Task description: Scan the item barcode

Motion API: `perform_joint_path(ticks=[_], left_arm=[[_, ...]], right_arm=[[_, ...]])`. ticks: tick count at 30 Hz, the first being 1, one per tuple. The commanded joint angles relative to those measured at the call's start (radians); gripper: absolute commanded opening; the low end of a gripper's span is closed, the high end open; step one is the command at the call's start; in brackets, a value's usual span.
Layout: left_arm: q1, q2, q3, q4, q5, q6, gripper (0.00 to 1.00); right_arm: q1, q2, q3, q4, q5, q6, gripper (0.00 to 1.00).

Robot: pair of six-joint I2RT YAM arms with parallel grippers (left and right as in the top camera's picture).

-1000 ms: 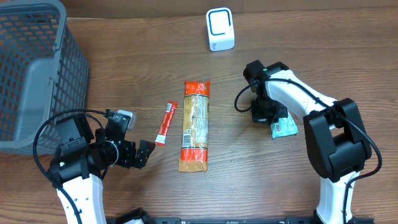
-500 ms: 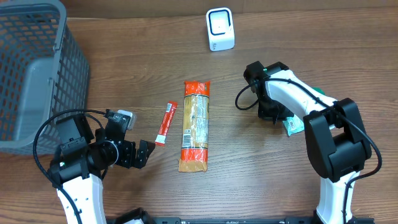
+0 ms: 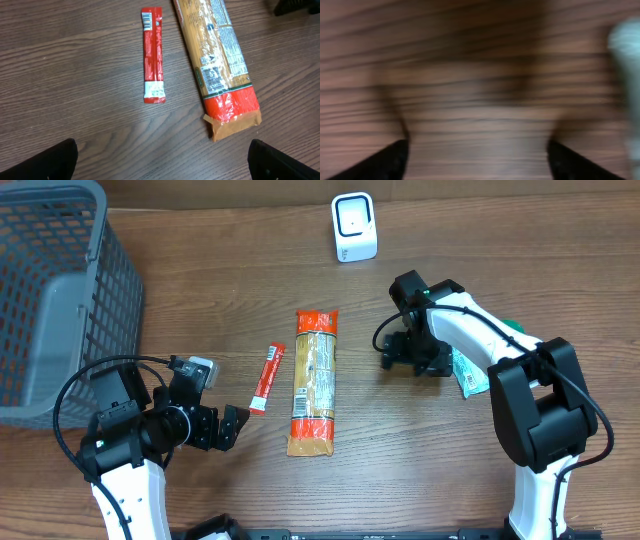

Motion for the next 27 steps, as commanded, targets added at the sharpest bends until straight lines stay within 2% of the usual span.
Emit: perform_joint_path(ticks=[1,6,11,16,20,27], left_arm=[[0.008,0.003,0.014,0.001,0.001,0.019,1.00],[0.008,0.003,0.014,0.001,-0.001,0.019,0.99],[0.008,0.004,0.014,0.001,-0.204,0.026,1.00],[0.008,0.004,0.014,0.001,-0.272,0.027,1.00],[0.008,0.004,0.014,0.001,-0.385,0.026,0.99],[0.008,0.004,0.014,0.001,-0.388,0.026,1.00]], right_arm=[[0.003,-0.010,-0.003,0.033,-0.213,-0.026,0.99],[0.003,-0.010,-0.003,0.070,-0.261,-0.022,1.00],[0.003,-0.010,-0.003,0.070,-0.261,-0.023,1.00],[0.003,-0.010,-0.003,0.068,-0.261,-0.023,1.00],[0.003,-0.010,-0.003,0.070,-0.260,-0.023,1.00],[0.003,-0.010,-0.003,0.077,-0.260,-0.023,1.00]])
